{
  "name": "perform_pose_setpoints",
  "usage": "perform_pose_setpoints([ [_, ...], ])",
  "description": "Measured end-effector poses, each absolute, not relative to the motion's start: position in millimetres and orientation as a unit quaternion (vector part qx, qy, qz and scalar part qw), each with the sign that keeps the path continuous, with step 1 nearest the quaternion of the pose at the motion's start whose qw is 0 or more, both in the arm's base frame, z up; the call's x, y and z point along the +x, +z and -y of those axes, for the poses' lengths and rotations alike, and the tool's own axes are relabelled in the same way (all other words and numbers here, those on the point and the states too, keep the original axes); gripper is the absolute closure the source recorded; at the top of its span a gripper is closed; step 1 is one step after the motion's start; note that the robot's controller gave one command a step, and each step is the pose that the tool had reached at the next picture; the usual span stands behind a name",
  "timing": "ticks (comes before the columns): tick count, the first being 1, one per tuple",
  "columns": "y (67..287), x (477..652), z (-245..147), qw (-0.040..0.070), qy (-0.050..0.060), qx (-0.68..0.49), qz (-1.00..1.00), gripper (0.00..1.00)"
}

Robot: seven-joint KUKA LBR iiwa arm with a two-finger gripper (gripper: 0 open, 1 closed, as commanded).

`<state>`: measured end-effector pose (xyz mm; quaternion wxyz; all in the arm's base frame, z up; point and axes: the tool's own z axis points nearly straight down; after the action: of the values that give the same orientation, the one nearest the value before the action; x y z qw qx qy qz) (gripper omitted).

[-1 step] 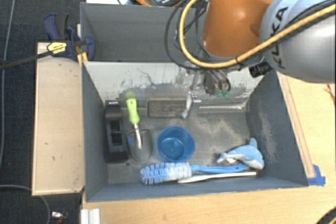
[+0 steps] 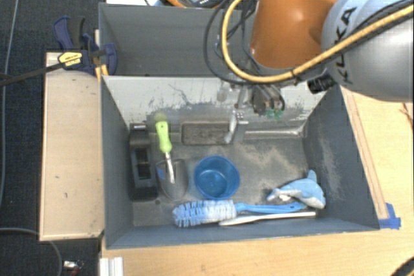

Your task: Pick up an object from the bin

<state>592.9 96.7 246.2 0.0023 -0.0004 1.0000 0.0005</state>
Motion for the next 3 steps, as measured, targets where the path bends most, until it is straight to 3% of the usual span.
perform_pose_setpoints([
  [1,177.9,566.5,-102.3,0.000,0.001,0.137,-0.991,0.00],
  [2,122.4,564.2,-84.3,0.002,0.000,0.161,-0.987,0.00],
  [3,142.0,501.0,-112.9,0.004,0.002,0.154,-0.988,0.00],
])
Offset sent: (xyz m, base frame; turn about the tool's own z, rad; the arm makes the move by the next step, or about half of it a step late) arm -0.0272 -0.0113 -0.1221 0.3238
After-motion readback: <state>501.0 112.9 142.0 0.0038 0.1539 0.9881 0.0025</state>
